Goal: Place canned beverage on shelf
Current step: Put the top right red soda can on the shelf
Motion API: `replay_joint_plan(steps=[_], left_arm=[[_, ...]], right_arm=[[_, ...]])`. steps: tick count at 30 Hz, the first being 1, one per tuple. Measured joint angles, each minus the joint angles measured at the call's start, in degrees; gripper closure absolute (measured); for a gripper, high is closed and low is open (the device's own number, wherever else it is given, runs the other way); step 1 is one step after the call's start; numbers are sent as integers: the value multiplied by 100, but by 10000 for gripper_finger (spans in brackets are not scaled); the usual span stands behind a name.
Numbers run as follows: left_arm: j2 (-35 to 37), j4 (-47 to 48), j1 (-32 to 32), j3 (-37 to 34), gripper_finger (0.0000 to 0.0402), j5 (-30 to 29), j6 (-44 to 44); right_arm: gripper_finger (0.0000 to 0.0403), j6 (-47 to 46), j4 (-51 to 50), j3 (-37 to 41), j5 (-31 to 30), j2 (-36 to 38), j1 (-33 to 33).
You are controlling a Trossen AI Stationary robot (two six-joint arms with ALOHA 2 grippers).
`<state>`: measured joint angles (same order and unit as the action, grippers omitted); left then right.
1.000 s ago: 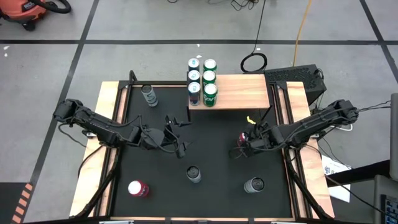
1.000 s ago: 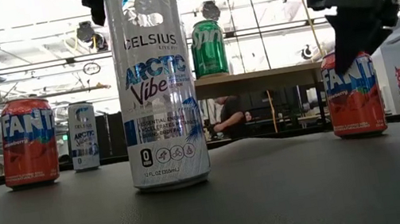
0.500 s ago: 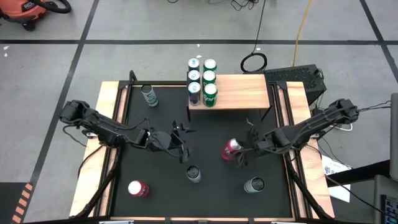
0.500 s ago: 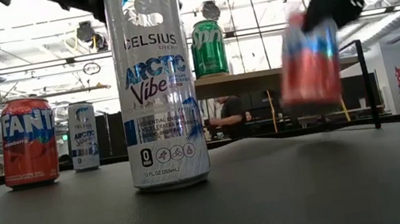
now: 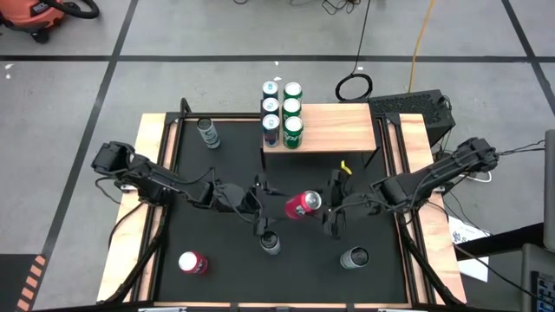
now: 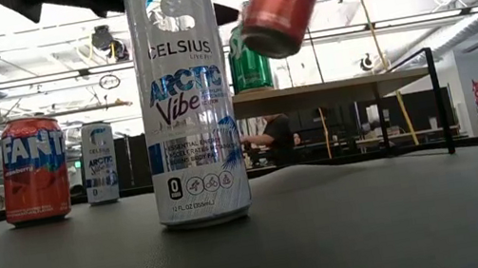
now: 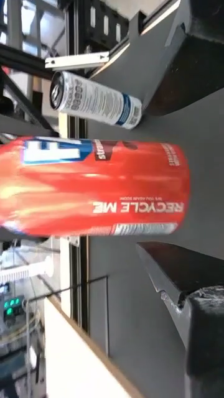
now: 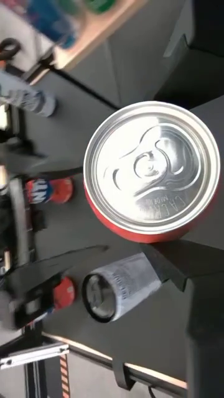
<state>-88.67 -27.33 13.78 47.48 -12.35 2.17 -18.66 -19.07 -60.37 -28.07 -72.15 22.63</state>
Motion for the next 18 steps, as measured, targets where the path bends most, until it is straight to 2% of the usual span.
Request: replay_joint_plan(steps=[7, 10, 15, 18], left_arm=[[-337, -534, -205, 1, 40, 512, 7], [-427, -607, -270, 0, 37, 581, 9], [-465, -693, -339, 0, 37, 730, -101], [-465, -826, -341, 0, 50, 931, -151]], right_arm=[[125, 762, 214, -237, 18, -292, 0], [125, 1101, 331, -353, 253, -420, -6], [125, 1356, 313, -545, 238, -586, -7], [124, 1384, 398, -565, 257, -591, -7]])
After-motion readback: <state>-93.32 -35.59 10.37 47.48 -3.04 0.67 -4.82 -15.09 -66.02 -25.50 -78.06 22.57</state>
